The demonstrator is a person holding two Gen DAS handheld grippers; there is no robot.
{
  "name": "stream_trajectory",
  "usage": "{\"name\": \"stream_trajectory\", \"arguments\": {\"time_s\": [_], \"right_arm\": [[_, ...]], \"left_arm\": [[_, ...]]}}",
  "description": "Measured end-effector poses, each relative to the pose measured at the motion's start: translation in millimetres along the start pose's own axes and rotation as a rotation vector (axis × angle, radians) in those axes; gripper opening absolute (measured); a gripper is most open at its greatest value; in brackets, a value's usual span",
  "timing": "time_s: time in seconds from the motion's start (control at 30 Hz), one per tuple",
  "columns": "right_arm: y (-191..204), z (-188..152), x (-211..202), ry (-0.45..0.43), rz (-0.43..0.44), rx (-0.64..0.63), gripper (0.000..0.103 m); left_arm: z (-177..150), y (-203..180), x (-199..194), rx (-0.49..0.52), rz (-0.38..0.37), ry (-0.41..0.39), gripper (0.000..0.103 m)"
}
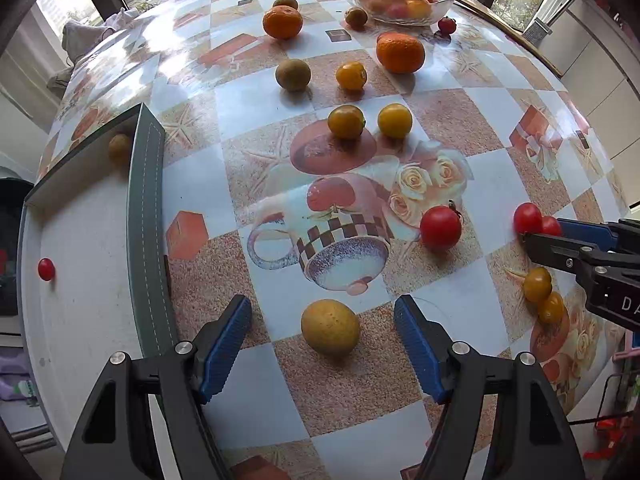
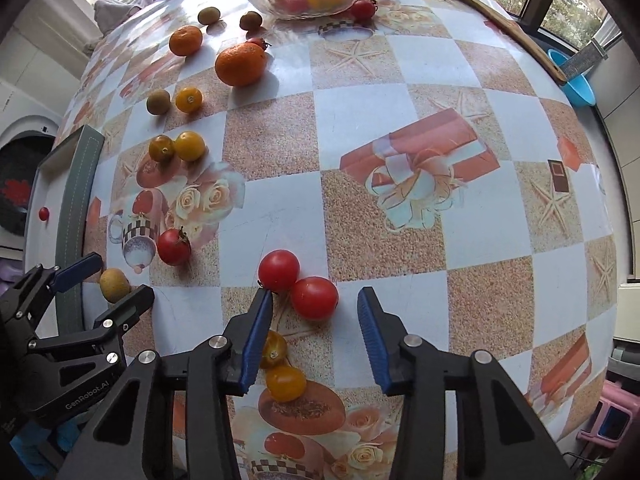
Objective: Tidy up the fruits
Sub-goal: 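Grasp a yellow round fruit with the left gripper while the right grasps a red tomato, then carry both fruits into the white tray and open both grippers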
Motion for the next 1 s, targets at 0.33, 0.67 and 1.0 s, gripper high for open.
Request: {"name": "stream_trajectory", "arguments": {"time_s": [0.33, 0.67, 1.0], "right_arm": [[-4, -3, -6, -0.001, 0.035, 0.050, 0.025], [9, 8, -25, -0.037, 0.081, 0.057, 0.025], [43, 25, -32, -0.056, 0.105, -0.002, 0.025]], "left_arm": [[3, 5, -10, -0.025, -0.094, -0.019, 0.028], [10, 22, -39, -0.053, -0.128, -0.058, 0.028], [7, 56, -61, -0.121, -0.118, -0.115, 0.028]]}}
Point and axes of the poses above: each gripper's, at about its wrist camera, not at the fingertips, and x roughly the way its jaws point, y to its left, z to its top, the point moved 1 cm from there along x, roughly the way its jaws point
